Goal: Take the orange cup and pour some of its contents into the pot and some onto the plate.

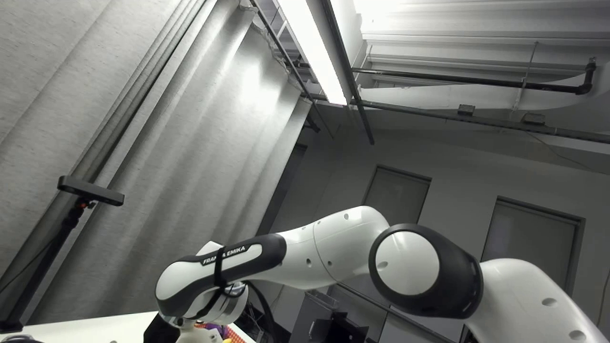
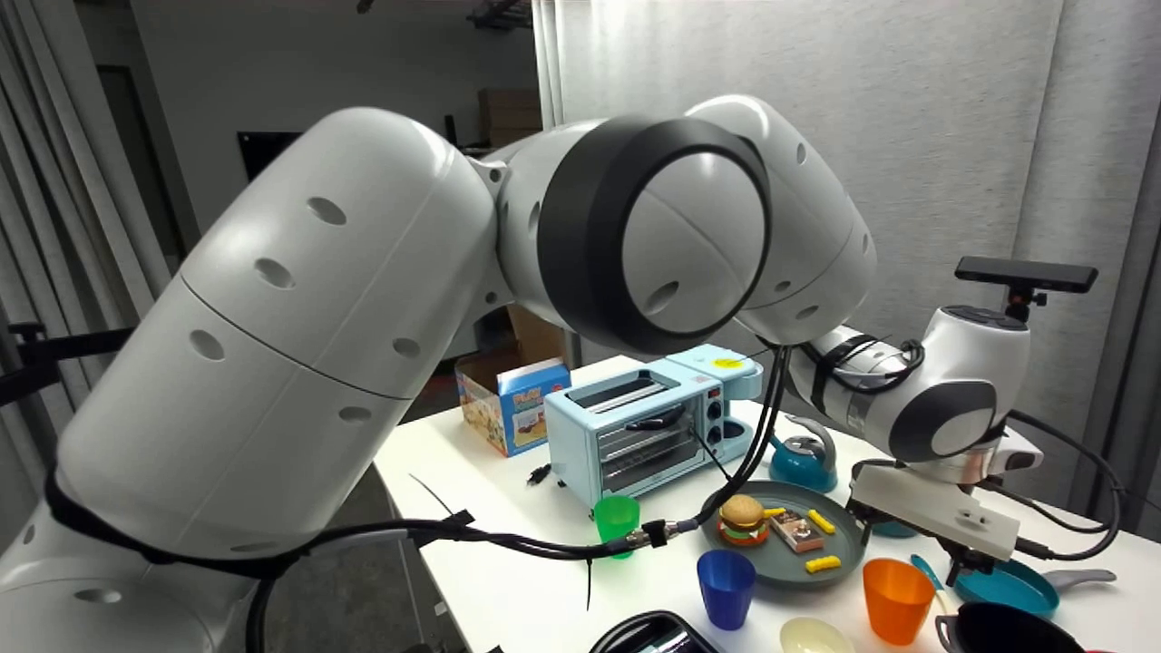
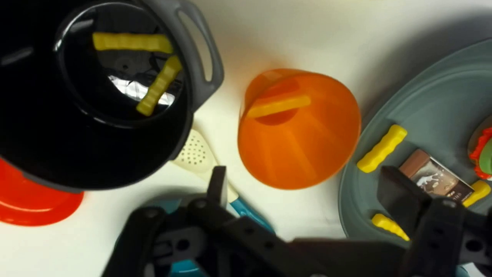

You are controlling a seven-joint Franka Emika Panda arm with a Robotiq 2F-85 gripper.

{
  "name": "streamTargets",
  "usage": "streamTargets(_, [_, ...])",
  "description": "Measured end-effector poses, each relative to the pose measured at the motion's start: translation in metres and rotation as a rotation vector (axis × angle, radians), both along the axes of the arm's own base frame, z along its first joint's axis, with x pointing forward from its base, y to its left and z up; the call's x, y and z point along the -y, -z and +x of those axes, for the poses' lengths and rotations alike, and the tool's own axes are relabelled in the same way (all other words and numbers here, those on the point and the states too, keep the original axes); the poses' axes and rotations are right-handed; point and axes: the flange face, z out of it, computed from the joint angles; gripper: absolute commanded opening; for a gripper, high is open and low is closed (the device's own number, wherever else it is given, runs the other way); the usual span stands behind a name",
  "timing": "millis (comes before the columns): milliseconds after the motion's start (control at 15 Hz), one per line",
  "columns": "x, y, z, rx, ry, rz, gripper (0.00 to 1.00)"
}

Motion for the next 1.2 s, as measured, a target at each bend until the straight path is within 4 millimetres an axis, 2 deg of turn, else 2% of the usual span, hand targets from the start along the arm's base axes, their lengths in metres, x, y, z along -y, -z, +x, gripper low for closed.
streamTargets(267, [-0.001, -0.043, 0.003, 0.071, -0.030, -0.013, 1.00])
streamTargets(533, [-0.004, -0.088, -0.012, 0.152, -0.076, -0.017, 1.00])
streamTargets(867, [-0.024, -0.133, -0.054, 0.259, -0.184, 0.039, 1.00])
streamTargets(1067, [-0.039, -0.145, -0.083, 0.298, -0.244, 0.082, 1.00])
streamTargets(1200, [-0.041, -0.150, -0.102, 0.316, -0.271, 0.099, 1.00])
